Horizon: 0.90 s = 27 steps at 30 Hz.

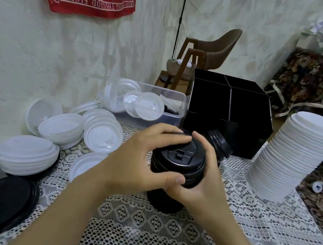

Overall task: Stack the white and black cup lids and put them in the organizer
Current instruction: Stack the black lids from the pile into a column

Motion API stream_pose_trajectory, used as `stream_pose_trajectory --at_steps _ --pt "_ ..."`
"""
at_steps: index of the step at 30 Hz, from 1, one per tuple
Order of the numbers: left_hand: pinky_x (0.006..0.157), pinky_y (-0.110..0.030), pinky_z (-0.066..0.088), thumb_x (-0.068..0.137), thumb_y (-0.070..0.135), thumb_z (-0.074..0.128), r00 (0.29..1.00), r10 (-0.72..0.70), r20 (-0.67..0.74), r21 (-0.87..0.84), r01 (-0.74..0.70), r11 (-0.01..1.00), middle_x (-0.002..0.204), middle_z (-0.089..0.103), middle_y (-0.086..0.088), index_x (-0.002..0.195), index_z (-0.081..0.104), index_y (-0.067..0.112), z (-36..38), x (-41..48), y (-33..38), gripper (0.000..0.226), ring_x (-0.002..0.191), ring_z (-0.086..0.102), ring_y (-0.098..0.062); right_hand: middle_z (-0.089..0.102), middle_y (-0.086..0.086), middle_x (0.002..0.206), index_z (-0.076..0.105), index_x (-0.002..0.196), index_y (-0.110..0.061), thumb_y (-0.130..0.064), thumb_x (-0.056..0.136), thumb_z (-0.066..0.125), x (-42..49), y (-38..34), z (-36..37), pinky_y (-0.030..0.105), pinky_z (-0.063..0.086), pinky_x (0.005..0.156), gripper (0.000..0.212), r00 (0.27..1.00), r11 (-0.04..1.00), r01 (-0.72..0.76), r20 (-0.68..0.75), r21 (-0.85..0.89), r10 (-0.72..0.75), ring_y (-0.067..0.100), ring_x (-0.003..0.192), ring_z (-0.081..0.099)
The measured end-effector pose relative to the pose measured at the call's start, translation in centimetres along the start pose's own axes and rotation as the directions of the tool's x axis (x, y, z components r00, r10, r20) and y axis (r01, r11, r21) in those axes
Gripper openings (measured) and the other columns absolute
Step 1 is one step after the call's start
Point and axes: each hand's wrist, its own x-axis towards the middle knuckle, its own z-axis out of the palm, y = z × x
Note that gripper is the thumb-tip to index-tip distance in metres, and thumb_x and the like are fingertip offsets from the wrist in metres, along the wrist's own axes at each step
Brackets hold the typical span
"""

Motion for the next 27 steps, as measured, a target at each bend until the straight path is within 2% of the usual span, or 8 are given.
stream_pose_trajectory --at_steps 2,6,16,18,21,22,25,27 --pt "0.104 -0.021 0.04 0.068 0.053 0.07 1.0 -0.002 0.02 0.005 0.002 1.0 0.131 0.05 0.02 0.127 0.056 0.041 0.01 0.01 0.05 0.062 0.128 0.046 -0.003 0.057 -0.031 0.123 0.036 0.136 -0.039 -0.057 0.055 0.084 0.06 -0.08 0.08 0.013 0.046 0.091 0.095 1.0 0.999 -0.013 0.009 0.033 0.012 -0.001 0.115 0.059" --pt "0.103 -0.013 0.035 0.067 0.053 0.07 0.999 -0.018 0.039 0.0 0.018 1.0 0.128 0.049 0.021 0.128 0.056 0.038 0.05 -0.04 0.1 0.064 0.127 0.045 -0.001 0.058 -0.029 0.125 0.036 0.137 -0.038 -0.061 0.054 0.082 0.04 0.03 0.06 0.016 0.046 0.094 0.098 1.0 0.999 -0.008 0.014 0.046 0.008 0.001 0.117 0.059" --pt "0.101 -0.009 0.033 0.067 0.055 0.069 0.996 -0.05 0.07 -0.012 0.051 0.999 0.124 0.047 0.025 0.127 0.057 0.038 0.02 -0.11 0.12 0.064 0.127 0.044 0.002 0.05 -0.031 0.13 0.031 0.14 -0.037 -0.039 0.062 0.085 -0.19 0.22 -0.15 0.014 0.044 0.095 0.096 0.998 0.999 0.046 0.034 0.029 -0.047 -0.001 0.124 0.053" --pt "0.102 -0.009 0.033 0.067 0.055 0.069 0.996 -0.05 0.073 -0.016 0.051 0.999 0.124 0.046 0.026 0.127 0.057 0.039 0.04 -0.12 0.1 0.063 0.127 0.043 0.003 0.042 -0.02 0.144 0.027 0.146 -0.035 -0.046 0.064 0.085 -0.23 0.34 -0.35 0.024 0.042 0.105 0.101 0.994 0.996 0.087 0.068 0.021 -0.089 0.006 0.135 0.044" --pt "0.103 -0.011 0.033 0.07 0.057 0.068 0.997 -0.038 0.068 -0.013 0.039 0.999 0.125 0.046 0.025 0.128 0.056 0.04 0.08 -0.06 0.02 0.062 0.127 0.044 0.001 0.033 -0.001 0.155 0.03 0.149 -0.037 -0.061 0.074 0.072 -0.31 0.17 -0.53 0.047 0.034 0.113 0.089 0.992 0.996 0.082 0.094 0.042 -0.085 0.021 0.142 0.035" --pt "0.103 -0.011 0.033 0.07 0.057 0.068 0.997 -0.034 0.064 -0.017 0.035 0.999 0.125 0.046 0.026 0.128 0.056 0.039 0.11 -0.02 -0.01 0.061 0.127 0.044 0.001 0.037 -0.003 0.153 0.033 0.148 -0.035 -0.062 0.078 0.067 -0.27 0.11 -0.58 0.044 0.036 0.113 0.082 0.993 0.994 0.076 0.088 0.073 -0.082 0.018 0.141 0.037" --pt "0.101 -0.012 0.034 0.07 0.056 0.068 0.998 -0.036 0.051 -0.043 0.038 0.998 0.124 0.047 0.025 0.126 0.056 0.04 0.39 0.02 0.0 0.059 0.126 0.045 -0.001 0.05 -0.022 0.141 0.042 0.141 -0.026 -0.048 0.091 0.053 -0.23 -0.05 -0.58 0.014 0.04 0.101 0.056 0.997 0.99 0.068 0.032 0.126 -0.073 -0.002 0.132 0.044" --pt "0.101 -0.012 0.035 0.071 0.053 0.069 0.998 -0.042 0.045 -0.065 0.044 0.997 0.127 0.046 0.021 0.124 0.056 0.039 0.73 0.01 0.02 0.056 0.126 0.046 -0.002 0.054 -0.022 0.136 0.045 0.138 -0.022 -0.038 0.091 0.047 -0.11 0.05 -0.49 0.009 0.04 0.096 0.05 0.998 0.987 0.066 0.009 0.144 -0.068 -0.003 0.127 0.049"
